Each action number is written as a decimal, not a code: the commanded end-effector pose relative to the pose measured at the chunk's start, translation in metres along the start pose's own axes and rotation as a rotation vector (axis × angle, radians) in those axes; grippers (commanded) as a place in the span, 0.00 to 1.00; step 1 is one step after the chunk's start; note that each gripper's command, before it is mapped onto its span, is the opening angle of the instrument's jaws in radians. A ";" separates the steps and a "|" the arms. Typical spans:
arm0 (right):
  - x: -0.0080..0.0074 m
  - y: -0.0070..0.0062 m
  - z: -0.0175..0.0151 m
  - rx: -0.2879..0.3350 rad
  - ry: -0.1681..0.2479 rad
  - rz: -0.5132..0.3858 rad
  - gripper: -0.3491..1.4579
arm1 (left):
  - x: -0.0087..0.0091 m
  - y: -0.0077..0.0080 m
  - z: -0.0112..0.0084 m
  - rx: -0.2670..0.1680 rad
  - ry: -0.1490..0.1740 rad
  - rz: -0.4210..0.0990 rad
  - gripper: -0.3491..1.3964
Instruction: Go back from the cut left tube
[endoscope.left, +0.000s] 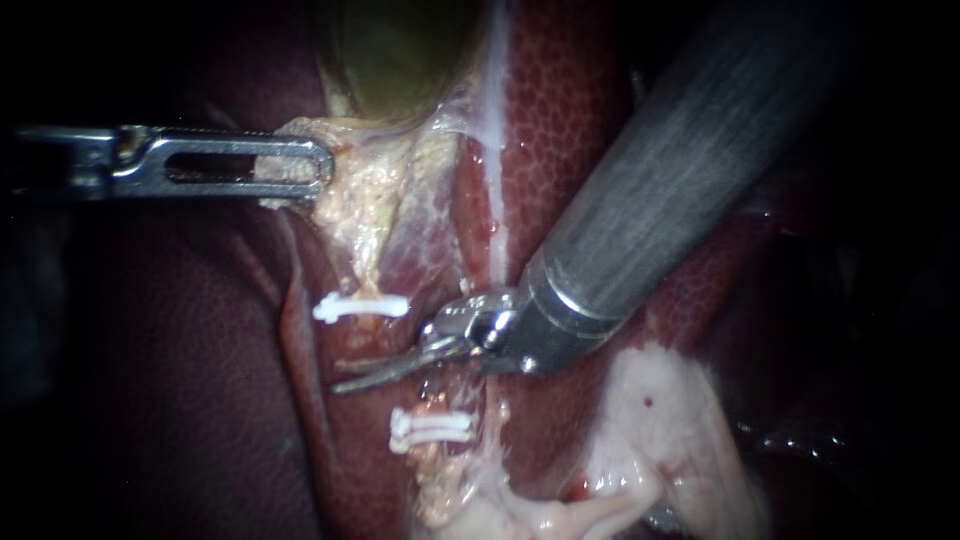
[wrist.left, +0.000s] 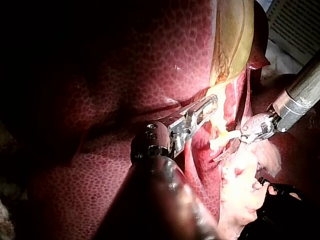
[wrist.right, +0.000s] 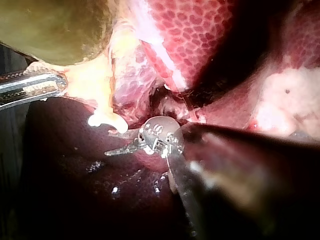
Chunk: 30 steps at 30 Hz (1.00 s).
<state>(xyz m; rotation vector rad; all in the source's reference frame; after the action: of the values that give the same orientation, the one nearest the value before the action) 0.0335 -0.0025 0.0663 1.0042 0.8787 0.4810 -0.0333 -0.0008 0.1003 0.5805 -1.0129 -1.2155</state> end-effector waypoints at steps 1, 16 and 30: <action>0.0000 0.0000 0.0001 0.000 0.003 0.001 0.67 | 0.0000 0.0000 0.0000 0.000 0.000 0.000 0.00; -0.0003 -0.0004 0.0000 0.021 0.052 -0.100 0.95 | 0.0000 0.0000 0.0000 0.000 0.000 0.000 0.00; -0.0039 -0.0020 -0.0065 -0.091 0.106 -0.322 0.99 | 0.0000 0.0001 0.0000 0.000 0.000 0.000 0.00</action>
<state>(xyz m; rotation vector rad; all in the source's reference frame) 0.0253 -0.0026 0.0643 0.7338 1.0830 0.2961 -0.0333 -0.0008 0.1003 0.5801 -1.0124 -1.2158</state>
